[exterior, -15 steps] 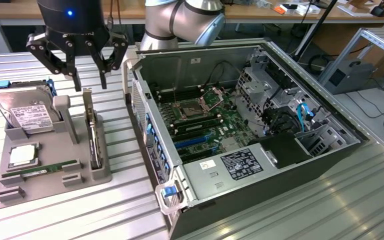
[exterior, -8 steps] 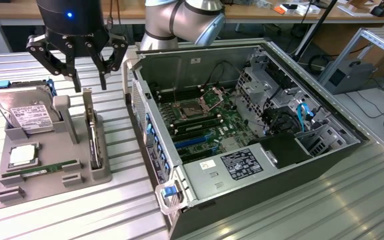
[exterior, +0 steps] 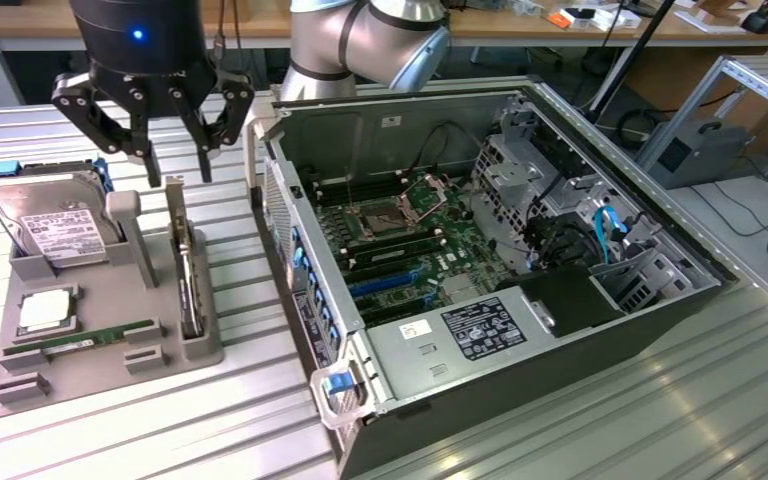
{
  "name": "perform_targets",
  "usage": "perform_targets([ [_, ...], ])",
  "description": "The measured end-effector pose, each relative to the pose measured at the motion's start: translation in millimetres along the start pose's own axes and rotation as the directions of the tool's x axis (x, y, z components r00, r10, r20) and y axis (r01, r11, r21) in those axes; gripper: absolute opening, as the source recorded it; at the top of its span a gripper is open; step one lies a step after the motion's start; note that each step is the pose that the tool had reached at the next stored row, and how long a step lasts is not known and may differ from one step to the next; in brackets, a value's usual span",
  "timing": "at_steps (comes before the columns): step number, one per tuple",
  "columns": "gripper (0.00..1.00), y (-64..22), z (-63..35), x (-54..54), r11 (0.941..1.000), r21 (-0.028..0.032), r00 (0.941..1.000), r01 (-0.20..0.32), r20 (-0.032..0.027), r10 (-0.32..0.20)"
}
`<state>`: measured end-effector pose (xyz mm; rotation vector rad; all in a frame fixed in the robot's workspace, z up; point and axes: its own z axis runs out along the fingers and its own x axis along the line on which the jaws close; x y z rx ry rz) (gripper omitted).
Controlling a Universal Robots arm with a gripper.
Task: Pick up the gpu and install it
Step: 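Pick up the gpu and move the gpu toward the slot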
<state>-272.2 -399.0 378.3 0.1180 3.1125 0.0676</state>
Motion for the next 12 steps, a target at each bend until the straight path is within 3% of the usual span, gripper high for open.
perform_targets([
  [12,0.48,-0.4,2.9,1.7,1.0000,0.0000,1.0000,0.000,-0.0001,0.000],
])
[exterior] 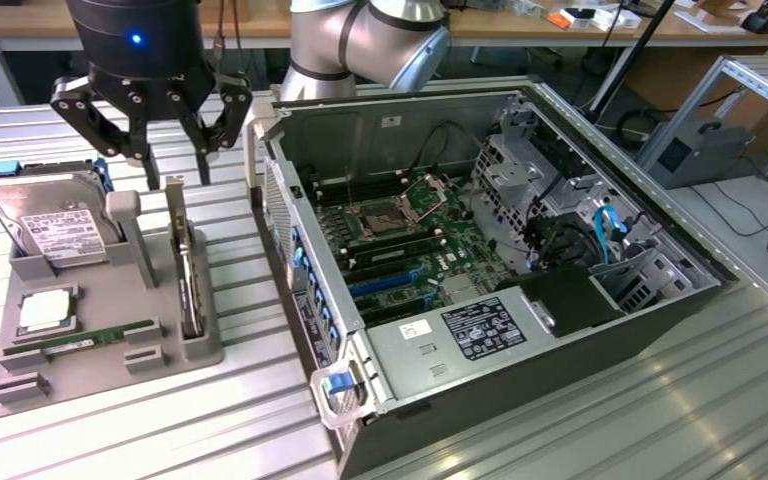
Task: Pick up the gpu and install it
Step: 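Pick up the gpu and move the gpu toward the slot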
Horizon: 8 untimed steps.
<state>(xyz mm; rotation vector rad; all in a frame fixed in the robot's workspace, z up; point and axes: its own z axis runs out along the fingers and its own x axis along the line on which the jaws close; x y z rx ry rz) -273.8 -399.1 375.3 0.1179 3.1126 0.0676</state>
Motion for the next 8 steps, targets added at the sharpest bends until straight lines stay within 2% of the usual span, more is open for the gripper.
perform_targets([
  [8,0.48,-0.4,2.3,1.0,1.0000,0.0000,1.0000,0.000,0.0000,0.000],
])
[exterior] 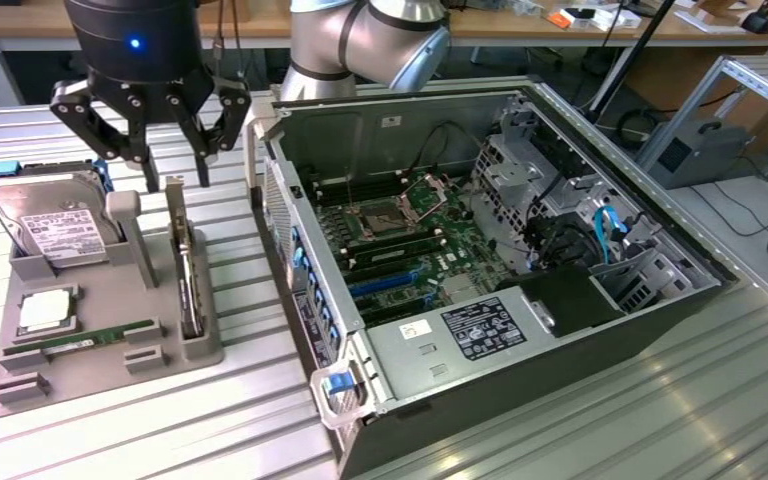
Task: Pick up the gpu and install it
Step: 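Pick up the gpu and move the gpu toward the slot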
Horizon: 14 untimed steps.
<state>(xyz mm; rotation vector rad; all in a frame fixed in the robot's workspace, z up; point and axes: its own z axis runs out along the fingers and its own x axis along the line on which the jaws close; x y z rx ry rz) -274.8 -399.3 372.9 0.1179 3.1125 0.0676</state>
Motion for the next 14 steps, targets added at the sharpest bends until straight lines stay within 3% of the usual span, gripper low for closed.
perform_targets([
  [14,0.48,-0.8,5.3,2.3,1.0000,0.0000,1.0000,0.000,0.0000,0.000],
])
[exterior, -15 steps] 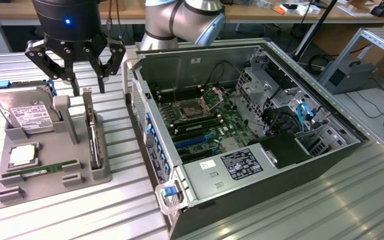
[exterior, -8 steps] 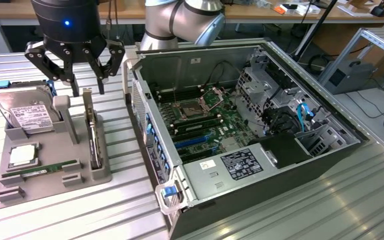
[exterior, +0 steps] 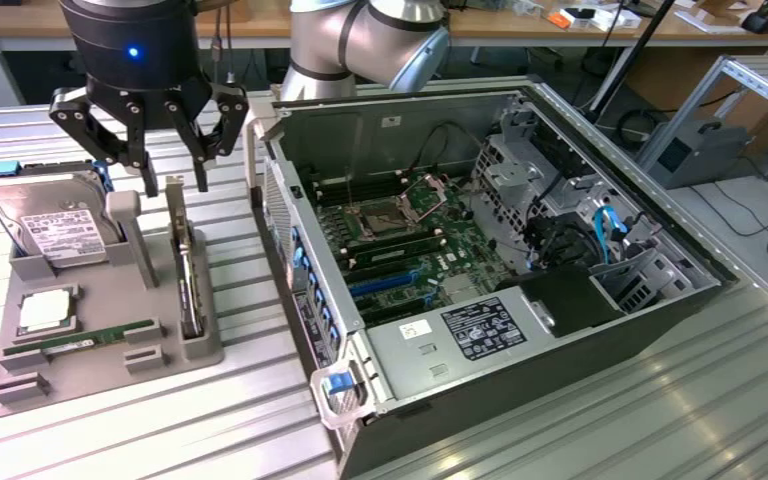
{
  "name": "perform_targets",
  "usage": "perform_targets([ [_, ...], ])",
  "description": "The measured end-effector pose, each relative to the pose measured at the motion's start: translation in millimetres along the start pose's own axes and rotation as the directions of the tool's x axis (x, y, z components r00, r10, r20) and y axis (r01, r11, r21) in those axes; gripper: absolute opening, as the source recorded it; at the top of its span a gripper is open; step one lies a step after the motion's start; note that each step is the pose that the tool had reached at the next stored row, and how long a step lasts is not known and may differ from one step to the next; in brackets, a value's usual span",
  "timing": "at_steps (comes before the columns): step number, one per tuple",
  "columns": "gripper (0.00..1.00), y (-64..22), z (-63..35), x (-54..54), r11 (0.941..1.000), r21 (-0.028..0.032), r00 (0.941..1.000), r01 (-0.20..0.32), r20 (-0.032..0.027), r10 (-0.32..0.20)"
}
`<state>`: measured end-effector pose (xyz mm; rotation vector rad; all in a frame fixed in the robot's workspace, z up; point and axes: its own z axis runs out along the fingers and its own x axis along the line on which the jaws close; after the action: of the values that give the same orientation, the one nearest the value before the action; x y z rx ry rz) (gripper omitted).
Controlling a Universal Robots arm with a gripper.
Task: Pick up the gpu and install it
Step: 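Pick up the gpu and move the gpu toward the slot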
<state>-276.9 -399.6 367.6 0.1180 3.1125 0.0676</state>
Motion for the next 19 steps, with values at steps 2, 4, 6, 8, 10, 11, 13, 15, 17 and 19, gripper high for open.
perform_targets([
  [2,0.48,-0.1,0.7,0.1,1.0000,0.0000,1.0000,0.000,0.0000,0.000],
  [4,0.48,-0.1,1.6,0.1,1.0000,0.0000,1.0000,0.000,0.0000,0.000],
  [6,0.48,-0.1,2.3,0.1,1.0000,0.0000,1.0000,0.000,0.0000,0.000],
  [8,0.48,-0.2,3.6,0.2,1.0000,0.0000,1.0000,0.000,0.0000,0.000],
  [10,0.48,-0.3,4.7,0.2,1.0000,0.0000,1.0000,0.000,-0.0001,0.000],
  [11,0.48,-0.3,5.3,0.2,1.0000,0.0000,1.0000,0.000,0.0000,0.000],
  [13,0.48,-0.3,5.8,0.3,1.0000,0.0000,1.0000,0.000,0.0000,0.000],
  [15,0.48,-0.3,6.7,0.3,1.0000,0.0000,1.0000,0.000,0.0000,0.000],
  [17,0.48,-0.4,8.0,0.3,1.0000,0.0000,1.0000,0.000,-0.0001,0.000],
  [19,0.48,-0.5,9.0,0.4,1.0000,0.0000,1.0000,0.000,0.0000,0.000],
])
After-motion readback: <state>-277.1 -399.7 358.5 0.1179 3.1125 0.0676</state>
